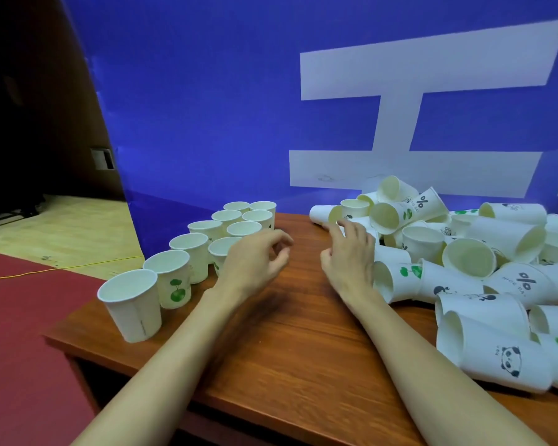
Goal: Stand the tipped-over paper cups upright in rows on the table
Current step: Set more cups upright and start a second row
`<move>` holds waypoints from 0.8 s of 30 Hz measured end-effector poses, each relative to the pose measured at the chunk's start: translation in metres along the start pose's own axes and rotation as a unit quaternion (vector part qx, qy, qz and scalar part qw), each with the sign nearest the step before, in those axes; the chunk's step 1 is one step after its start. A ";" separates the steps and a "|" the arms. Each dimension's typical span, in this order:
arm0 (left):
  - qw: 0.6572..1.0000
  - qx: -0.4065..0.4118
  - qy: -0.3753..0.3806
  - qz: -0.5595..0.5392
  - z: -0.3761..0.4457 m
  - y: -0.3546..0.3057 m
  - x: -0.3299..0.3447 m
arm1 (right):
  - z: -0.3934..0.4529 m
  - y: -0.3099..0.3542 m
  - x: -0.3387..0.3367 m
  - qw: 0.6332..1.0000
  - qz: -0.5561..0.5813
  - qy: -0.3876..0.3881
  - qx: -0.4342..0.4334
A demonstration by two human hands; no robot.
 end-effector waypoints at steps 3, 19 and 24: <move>0.998 -0.035 0.057 -0.010 0.012 0.008 0.028 | 0.005 -0.016 0.002 0.995 -0.078 0.022 0.055; 0.997 -0.017 0.044 -0.062 -0.002 0.015 0.056 | -0.002 -0.007 -0.007 0.985 0.168 -0.012 0.022; 0.997 0.045 0.017 -0.067 -0.007 -0.014 0.048 | -0.004 0.003 -0.001 0.938 0.340 0.025 0.058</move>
Point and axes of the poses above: each hand's wrist, its own z-axis towards the middle knuckle, its own x-axis out of the palm, y = z × x, the point moved 9 cm from there along z, towards the middle knuckle, and after that the axes turned 11 degrees about y, right-handed, at the moved point
